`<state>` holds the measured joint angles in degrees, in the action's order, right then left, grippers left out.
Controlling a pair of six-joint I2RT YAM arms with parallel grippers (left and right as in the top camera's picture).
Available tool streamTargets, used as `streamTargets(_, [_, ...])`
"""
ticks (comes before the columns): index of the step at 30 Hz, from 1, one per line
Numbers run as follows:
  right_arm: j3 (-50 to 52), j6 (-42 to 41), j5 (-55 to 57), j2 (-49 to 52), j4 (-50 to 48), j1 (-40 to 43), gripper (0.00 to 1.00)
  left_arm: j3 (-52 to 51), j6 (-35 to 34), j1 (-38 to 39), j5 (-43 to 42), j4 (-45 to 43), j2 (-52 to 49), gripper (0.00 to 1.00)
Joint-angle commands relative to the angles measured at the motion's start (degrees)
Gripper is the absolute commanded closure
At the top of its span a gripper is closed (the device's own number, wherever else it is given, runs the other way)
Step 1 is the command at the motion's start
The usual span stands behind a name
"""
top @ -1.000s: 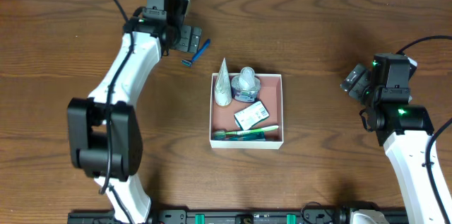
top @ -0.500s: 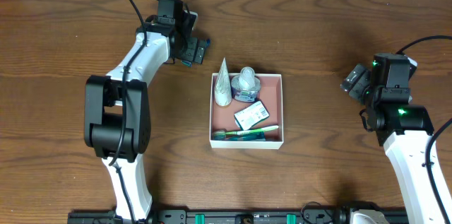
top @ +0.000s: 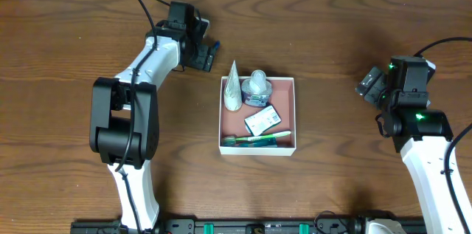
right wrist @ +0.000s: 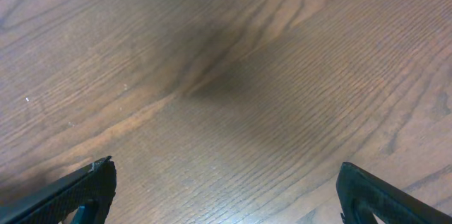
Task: Pack container
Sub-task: 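Move the left gripper to the blue razor and grasp it, then carry the blue razor into the box and release it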
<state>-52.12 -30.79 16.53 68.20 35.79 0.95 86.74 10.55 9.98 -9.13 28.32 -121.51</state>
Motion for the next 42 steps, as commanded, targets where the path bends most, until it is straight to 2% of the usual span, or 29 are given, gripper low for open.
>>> streamTargets(1, [-0.59,-0.04,1.03,0.11,0.02,0.52,0.01,-0.61,0.17,0.13,-0.79,0.09,-0.7,0.16])
streamTargets(18, [-0.59,-0.02,1.03,0.11,0.0,0.52,0.01,-0.66,0.15,2.23,-0.7,-2.32,-4.09,0.19])
streamTargets(22, [-0.59,-0.02,1.03,0.11,0.02,0.52,0.01,-0.66,0.13,2.21,-0.48,-2.29,-4.09,0.3])
streamTargets(29, [-0.59,-0.02,1.03,0.11,0.0,0.52,0.01,-0.66,-1.92,2.23,-0.55,3.1,-4.09,0.69])
streamTargets(38, [-0.59,-0.02,1.03,0.11,0.02,0.52,0.01,-0.63,-2.36,2.23,-0.52,9.44,-4.07,0.9])
streamTargets(42, [-0.59,-0.02,1.03,0.11,0.02,0.52,0.01,0.63,-2.93,2.21,-0.5,11.98,-3.85,0.94])
